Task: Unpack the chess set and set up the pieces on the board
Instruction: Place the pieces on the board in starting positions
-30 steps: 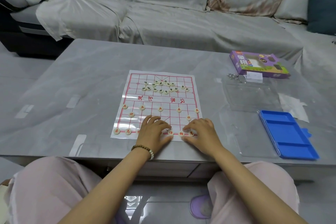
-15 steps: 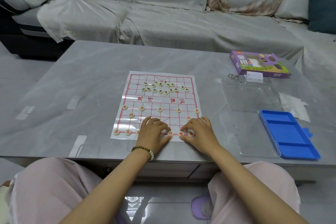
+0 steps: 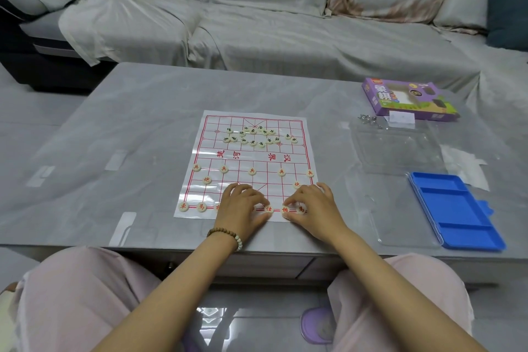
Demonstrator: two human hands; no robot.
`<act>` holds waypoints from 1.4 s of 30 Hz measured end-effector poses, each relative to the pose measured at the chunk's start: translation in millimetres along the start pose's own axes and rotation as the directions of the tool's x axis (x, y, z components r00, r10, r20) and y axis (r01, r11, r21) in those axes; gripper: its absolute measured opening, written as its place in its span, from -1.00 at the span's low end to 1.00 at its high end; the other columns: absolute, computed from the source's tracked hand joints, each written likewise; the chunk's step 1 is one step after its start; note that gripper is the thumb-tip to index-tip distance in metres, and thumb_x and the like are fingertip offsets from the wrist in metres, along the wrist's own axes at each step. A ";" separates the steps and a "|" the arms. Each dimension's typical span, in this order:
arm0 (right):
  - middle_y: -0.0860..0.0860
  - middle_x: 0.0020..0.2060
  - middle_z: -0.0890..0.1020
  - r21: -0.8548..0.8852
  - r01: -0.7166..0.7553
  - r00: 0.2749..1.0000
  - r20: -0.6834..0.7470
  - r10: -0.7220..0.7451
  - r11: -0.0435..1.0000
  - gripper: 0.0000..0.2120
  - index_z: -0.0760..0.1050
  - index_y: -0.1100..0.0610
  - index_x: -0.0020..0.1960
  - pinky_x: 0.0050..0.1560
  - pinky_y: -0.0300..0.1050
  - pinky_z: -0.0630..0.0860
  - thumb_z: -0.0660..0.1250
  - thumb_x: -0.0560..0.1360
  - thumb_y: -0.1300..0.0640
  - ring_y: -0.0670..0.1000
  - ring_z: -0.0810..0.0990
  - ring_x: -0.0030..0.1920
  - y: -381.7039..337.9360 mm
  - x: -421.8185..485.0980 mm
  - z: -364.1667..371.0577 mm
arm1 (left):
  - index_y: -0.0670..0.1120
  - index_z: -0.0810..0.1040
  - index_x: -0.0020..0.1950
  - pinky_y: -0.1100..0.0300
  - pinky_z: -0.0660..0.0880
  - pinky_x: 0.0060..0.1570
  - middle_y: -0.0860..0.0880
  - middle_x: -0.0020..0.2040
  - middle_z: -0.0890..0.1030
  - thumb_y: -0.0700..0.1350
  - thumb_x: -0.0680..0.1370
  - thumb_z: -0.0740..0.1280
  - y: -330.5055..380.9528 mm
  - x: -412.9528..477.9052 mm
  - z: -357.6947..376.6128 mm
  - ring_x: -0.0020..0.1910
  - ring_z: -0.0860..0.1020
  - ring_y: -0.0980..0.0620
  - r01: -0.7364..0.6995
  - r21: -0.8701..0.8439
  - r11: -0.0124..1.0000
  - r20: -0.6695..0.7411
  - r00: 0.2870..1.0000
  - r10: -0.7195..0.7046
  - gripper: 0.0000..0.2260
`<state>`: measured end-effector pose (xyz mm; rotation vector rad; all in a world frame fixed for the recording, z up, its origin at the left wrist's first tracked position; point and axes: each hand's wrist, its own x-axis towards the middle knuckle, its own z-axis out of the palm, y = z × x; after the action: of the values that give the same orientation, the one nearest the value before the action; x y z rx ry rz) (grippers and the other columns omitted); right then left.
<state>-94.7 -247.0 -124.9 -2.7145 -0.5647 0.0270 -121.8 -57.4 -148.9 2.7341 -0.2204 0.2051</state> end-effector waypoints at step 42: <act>-0.14 0.50 0.16 0.099 -0.139 0.962 0.249 0.111 0.985 -0.53 0.14 -0.03 0.51 0.48 -0.03 -0.27 -0.18 0.64 -0.09 -0.13 -0.06 0.52 24.3 83.4 -9.0 | 0.06 0.20 0.48 0.06 -0.24 0.46 0.10 0.50 0.19 0.17 0.60 -0.21 -86.6 65.3 -43.2 0.51 -0.04 0.06 0.102 0.142 0.984 0.265 0.955 -0.137 -0.49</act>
<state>-7.8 -238.4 -120.6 -2.6452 -0.4417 0.4177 -47.0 30.3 -130.0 2.8854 -0.1179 -0.2018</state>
